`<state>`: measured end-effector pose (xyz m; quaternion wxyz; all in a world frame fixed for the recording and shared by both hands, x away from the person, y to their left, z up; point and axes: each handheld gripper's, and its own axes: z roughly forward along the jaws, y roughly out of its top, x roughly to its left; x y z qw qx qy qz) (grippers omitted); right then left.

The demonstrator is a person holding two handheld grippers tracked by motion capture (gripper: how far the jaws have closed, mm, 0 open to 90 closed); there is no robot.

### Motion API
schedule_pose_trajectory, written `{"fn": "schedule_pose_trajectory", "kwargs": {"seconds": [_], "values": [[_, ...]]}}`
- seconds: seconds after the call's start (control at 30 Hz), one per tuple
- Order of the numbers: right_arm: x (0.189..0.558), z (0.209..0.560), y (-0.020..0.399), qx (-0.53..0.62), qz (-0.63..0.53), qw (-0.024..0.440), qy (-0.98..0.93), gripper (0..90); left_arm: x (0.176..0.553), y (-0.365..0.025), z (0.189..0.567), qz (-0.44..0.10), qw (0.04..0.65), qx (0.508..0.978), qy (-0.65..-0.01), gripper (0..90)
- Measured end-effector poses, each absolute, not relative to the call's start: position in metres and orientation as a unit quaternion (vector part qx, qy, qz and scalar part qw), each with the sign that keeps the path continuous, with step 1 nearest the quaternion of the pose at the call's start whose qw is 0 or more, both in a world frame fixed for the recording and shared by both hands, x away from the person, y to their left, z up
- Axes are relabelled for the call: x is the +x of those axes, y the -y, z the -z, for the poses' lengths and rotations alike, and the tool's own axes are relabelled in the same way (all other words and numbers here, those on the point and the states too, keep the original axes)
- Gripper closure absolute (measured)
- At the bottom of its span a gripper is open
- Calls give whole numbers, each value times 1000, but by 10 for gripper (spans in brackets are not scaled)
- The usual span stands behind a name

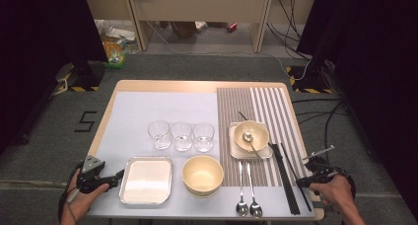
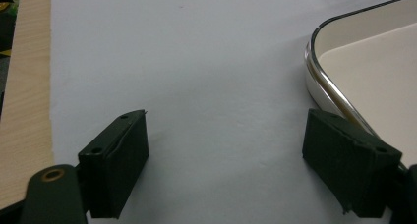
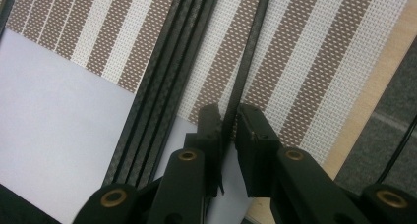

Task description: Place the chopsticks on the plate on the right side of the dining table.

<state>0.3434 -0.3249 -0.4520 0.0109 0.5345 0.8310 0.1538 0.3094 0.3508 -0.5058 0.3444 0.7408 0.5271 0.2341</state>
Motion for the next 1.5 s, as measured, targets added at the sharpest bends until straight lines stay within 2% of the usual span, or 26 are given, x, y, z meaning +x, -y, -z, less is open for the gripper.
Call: {"fn": "schedule_pose_trajectory", "kwargs": {"seconds": [0.47,0.93,1.5], "values": [[357,449,317,552,-98,-11,-828,828,309,-351,506,-234,345,742,-525,172],[356,451,330,577,-141,-35,-804,860,310,-351,506,-231,347,741,-527,171],[373,426,338,560,-177,12,-809,861,310,-351,506,-232,346,740,-528,170]]}}
